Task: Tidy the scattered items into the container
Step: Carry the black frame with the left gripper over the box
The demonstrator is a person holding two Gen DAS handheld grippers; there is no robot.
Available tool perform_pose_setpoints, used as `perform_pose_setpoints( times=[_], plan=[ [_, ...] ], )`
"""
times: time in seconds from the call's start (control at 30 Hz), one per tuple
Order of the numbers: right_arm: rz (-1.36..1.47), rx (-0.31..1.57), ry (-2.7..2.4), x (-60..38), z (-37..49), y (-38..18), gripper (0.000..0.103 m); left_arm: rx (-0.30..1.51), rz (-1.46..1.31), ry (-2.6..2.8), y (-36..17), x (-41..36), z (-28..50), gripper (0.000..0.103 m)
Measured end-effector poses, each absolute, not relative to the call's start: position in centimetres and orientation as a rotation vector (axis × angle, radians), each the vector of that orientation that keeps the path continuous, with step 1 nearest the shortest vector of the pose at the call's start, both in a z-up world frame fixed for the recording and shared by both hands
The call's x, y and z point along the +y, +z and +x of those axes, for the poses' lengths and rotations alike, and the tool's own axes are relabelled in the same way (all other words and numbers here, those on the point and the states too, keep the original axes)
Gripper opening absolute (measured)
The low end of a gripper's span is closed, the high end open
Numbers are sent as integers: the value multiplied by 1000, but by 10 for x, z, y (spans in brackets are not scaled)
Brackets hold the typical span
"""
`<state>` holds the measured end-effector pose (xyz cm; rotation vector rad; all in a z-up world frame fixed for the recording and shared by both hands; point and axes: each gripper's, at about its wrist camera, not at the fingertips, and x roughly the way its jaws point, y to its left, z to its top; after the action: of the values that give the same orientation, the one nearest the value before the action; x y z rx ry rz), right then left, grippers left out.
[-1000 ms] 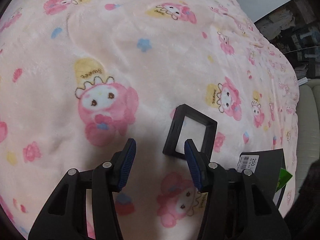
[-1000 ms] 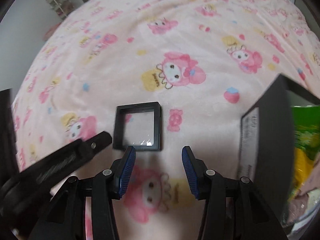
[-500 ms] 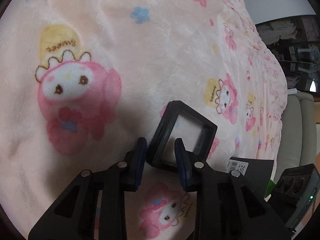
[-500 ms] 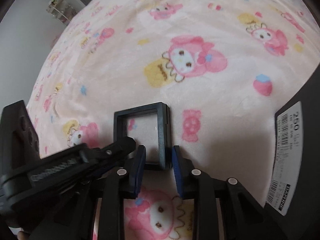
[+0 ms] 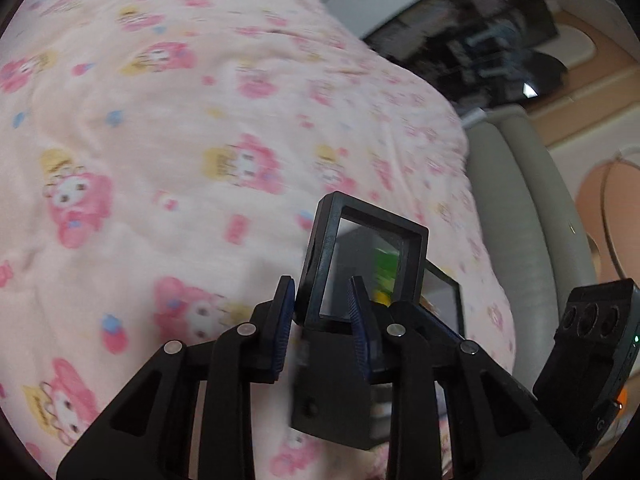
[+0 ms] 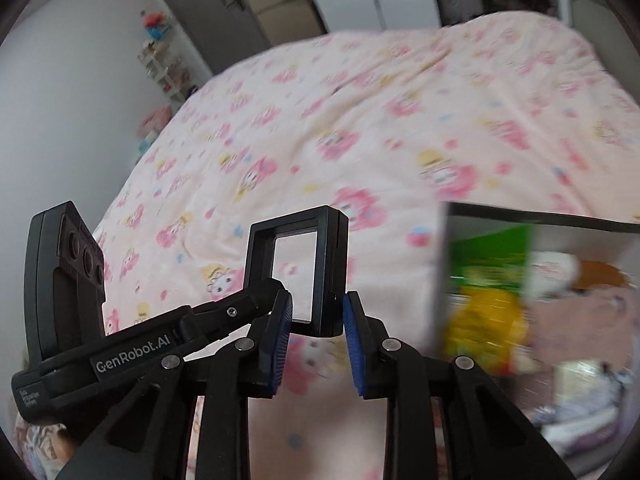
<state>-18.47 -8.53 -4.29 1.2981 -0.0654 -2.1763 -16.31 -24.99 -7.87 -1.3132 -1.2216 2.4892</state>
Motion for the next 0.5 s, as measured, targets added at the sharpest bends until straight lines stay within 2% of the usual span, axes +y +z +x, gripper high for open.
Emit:
perform_pose_setpoints(
  times=[0.2, 0.37, 0.5],
  plan=[
    [1284, -135, -2249, 17, -163, -20, 23, -966, -1325, 2374, -64, -166, -179, 27],
    [1317, -110, -2353, 87, -155, -33, 23, -751, -1412, 2304, -72, -89, -194, 27],
    [1373, -187, -2393, 126, -172, -52, 23, -695, -1503, 2238, -89, -47, -219, 28]
  ],
)
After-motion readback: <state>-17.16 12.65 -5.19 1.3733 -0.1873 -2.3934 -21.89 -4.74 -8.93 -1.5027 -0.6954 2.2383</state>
